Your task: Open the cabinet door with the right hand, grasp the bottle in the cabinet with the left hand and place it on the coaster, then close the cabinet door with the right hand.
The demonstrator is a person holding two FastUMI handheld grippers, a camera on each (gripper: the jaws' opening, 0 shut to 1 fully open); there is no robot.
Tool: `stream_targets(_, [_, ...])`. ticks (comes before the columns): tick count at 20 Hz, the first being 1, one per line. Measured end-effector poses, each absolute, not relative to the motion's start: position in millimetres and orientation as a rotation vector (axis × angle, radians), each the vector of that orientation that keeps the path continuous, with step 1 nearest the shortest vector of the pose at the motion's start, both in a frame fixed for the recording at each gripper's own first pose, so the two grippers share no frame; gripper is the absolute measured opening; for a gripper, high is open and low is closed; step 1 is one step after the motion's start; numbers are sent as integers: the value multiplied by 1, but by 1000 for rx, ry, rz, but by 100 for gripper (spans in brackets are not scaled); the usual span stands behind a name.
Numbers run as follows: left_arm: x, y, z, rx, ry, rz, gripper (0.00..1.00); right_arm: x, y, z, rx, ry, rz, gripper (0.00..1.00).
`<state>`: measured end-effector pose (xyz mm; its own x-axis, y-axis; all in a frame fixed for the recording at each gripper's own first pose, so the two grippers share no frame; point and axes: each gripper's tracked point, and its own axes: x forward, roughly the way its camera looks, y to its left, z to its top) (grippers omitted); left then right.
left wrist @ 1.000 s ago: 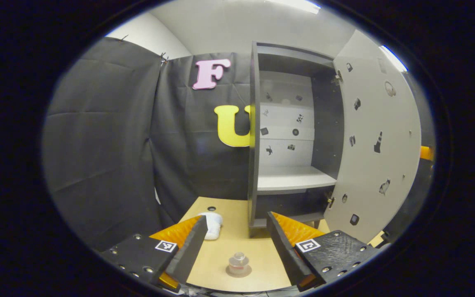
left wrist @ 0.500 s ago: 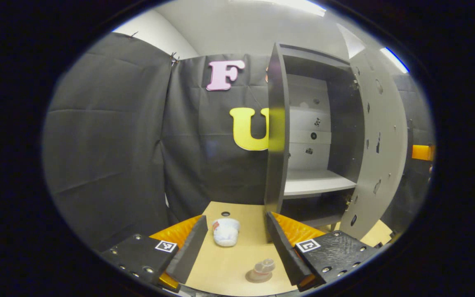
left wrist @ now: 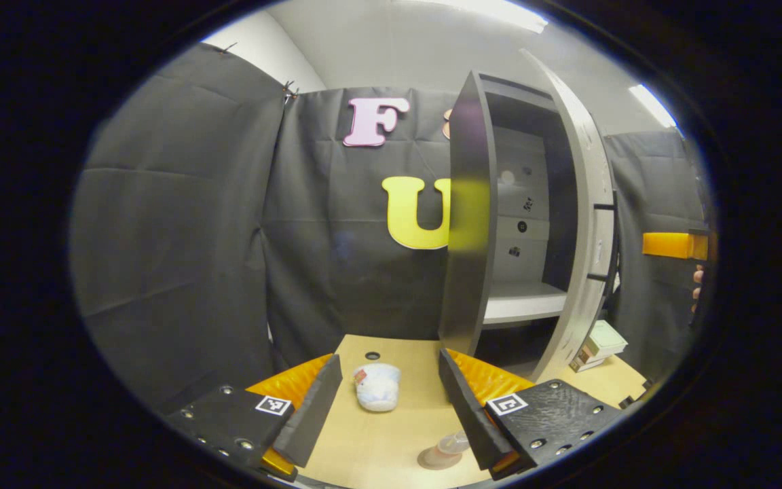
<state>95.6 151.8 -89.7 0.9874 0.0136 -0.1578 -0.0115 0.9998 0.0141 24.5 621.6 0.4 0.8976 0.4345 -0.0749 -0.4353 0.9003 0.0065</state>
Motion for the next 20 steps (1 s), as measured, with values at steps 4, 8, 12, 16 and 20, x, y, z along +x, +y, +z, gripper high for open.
stream_targets(4, [101, 140, -97, 34, 172, 9, 89, 23, 611, 0, 5, 101, 396, 96])
stream_targets(8, [101, 110, -96, 55, 170, -58, 87, 22, 608, 10, 41, 107, 387, 96])
stream_targets(12, [102, 71, -77, 95, 143, -110, 87, 15, 564, 16, -3, 68, 317, 98])
stream_targets(16, [94, 20, -53, 89, 113, -116, 87, 12, 509, 5, -43, 82, 257, 98])
stream_targets(20, [78, -19, -33, 108, 86, -75, 89, 4, 457, -2, -24, 83, 244, 98])
